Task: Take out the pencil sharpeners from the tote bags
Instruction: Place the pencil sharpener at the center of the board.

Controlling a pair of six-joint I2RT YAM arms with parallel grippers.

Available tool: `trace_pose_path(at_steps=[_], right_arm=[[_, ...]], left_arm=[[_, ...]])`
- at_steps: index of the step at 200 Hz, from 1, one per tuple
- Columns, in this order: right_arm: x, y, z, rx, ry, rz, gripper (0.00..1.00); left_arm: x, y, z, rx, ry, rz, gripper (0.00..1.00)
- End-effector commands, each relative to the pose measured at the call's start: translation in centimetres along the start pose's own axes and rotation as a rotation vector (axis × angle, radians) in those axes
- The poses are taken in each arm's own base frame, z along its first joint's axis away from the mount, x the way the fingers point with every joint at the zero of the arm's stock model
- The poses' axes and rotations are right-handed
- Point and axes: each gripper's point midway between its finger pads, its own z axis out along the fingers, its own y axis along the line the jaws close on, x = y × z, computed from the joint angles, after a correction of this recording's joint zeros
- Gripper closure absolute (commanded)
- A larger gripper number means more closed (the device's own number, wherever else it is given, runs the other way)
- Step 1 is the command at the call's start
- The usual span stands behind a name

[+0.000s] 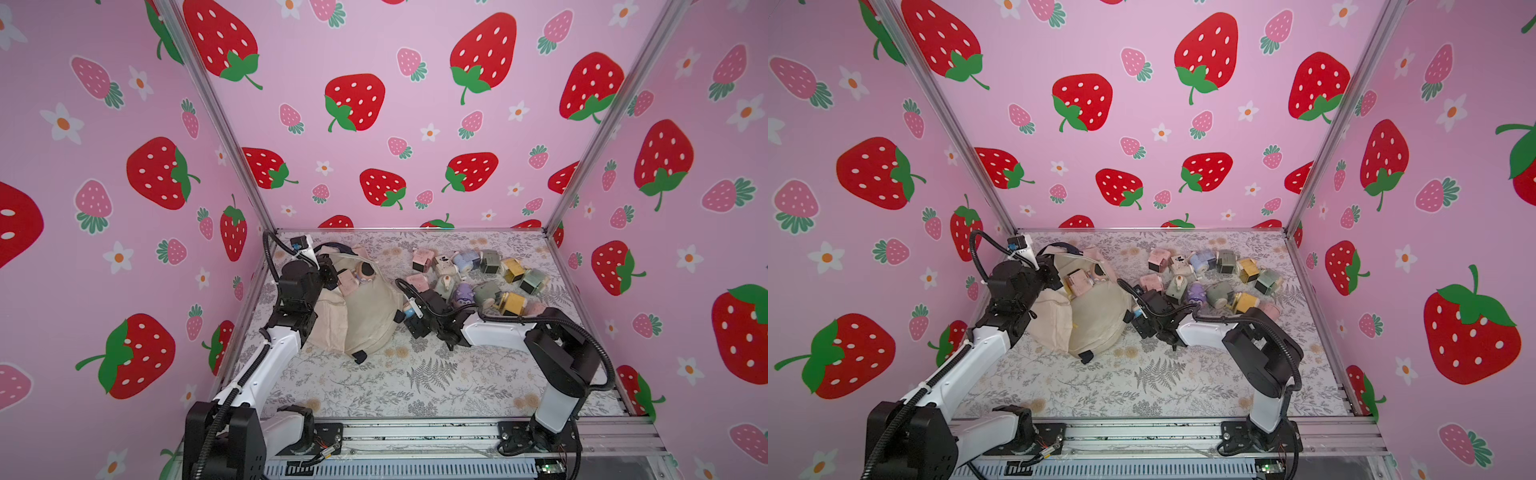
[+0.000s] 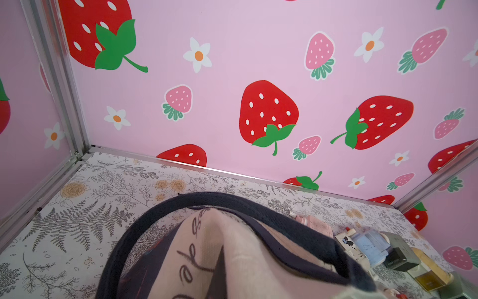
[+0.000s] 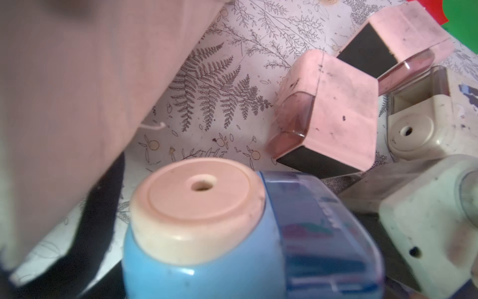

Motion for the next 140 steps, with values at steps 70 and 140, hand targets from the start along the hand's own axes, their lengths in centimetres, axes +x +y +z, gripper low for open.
trace_pose_path(at_steps=[70, 140], right_arm=[[0.0, 0.1, 1.9, -0.014, 0.040, 0.065, 0.14], [-0.5, -0.1, 0.8, -0.023, 0.017, 0.074, 0.01]], left_arm=[[-5.3, -2.1, -0.3, 0.081, -0.150, 0.001, 1.00], [-5.2, -2.4, 0.0, 0.097, -0.139, 0.003, 1.00]])
